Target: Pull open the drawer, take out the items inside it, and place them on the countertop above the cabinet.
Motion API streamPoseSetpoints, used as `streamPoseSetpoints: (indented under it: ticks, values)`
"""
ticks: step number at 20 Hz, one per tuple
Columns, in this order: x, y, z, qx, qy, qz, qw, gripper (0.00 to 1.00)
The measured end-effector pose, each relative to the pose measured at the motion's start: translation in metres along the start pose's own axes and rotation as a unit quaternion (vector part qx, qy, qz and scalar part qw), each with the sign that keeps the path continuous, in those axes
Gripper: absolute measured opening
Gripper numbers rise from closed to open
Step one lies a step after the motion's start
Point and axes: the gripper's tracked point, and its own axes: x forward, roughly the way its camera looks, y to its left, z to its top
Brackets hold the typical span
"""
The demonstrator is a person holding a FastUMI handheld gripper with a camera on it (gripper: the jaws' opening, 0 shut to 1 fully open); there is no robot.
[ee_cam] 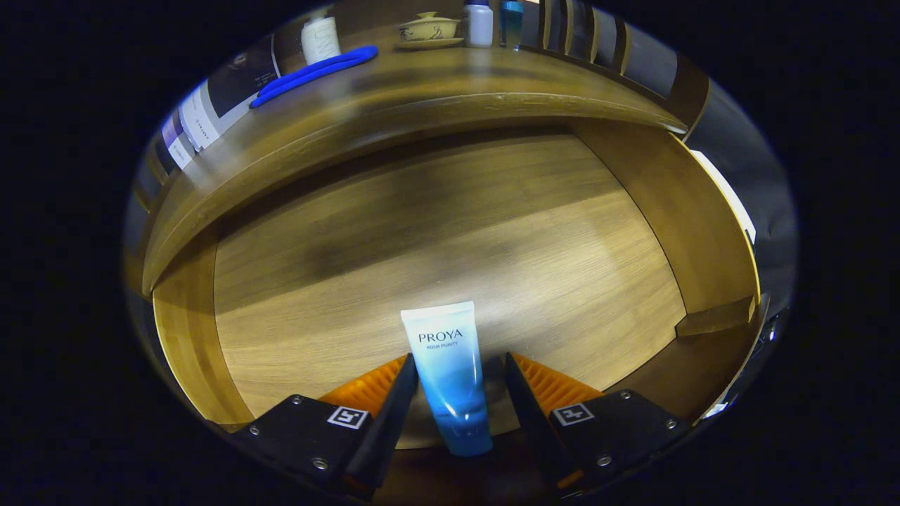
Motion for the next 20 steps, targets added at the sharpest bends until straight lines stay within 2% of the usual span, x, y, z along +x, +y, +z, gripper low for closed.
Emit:
streamPoseSetpoints:
  ticks: [2, 3, 7, 9, 12, 17, 20]
  values:
    - [-0.003, 0.001, 0.005, 0.011, -0.023, -0.004, 1.0, 0.74]
    - [-0.001, 0.001, 0.003, 0.003, -0.027, -0.003, 1.0, 0.55]
    - [-0.003, 0.008, 0.011, 0.028, -0.053, 0.026, 0.998, 0.5]
    - [-0.007, 0.013, 0.021, 0.041, -0.087, 0.048, 0.994, 0.48]
    - [-0.017, 0.021, 0.032, 0.029, -0.141, 0.074, 0.987, 0.48]
    - [-0.041, 0.031, 0.05, -0.014, -0.241, 0.081, 0.967, 0.48]
    - [-0.053, 0.036, 0.052, -0.024, -0.279, 0.08, 0.957, 0.47]
